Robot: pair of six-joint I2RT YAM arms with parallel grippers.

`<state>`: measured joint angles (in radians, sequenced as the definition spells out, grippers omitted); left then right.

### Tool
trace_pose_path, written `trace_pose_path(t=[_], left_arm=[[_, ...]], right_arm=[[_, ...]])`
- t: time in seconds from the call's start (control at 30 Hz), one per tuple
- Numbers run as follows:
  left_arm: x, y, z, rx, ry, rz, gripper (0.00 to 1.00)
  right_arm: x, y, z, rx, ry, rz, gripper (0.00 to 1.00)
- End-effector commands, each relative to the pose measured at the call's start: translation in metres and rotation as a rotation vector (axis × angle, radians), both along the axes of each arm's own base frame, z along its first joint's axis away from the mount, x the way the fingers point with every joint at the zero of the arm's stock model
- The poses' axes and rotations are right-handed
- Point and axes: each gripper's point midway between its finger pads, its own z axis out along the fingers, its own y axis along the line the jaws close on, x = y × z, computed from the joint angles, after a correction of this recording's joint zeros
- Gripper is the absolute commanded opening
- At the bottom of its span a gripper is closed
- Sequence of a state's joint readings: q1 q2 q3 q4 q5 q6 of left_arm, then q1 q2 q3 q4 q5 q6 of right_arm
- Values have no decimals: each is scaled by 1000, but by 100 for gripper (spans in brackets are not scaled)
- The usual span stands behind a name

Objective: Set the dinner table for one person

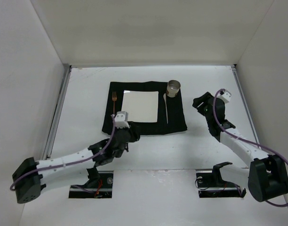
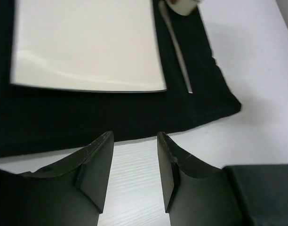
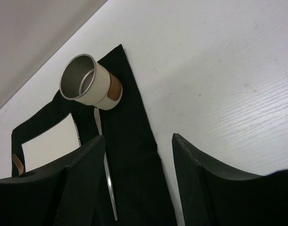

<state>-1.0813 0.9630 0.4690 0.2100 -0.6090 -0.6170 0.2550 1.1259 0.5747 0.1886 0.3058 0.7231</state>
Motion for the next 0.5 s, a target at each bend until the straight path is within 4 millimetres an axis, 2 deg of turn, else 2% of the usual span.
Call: trace_pose_path(t=[0.0,0.07,0.2,0.3,0.47], left_arm=[[0,54,-10,-5,-6,168,39],[-2,83,-20,-14,18,243,40],[-2,122,-37,-33,82,379,42],[1,144,-46,-31,118,475,44],[5,158,-61,-36,152,543,44]], right_arm=[[8,-4,15,19,-64,-20,66],[9,-3,10,18,-54,-18,68],[13,-1,1,16,-35,-17,71],[14,-1,1,22,-35,-21,71],[11,-2,6,28,-55,-23,71]])
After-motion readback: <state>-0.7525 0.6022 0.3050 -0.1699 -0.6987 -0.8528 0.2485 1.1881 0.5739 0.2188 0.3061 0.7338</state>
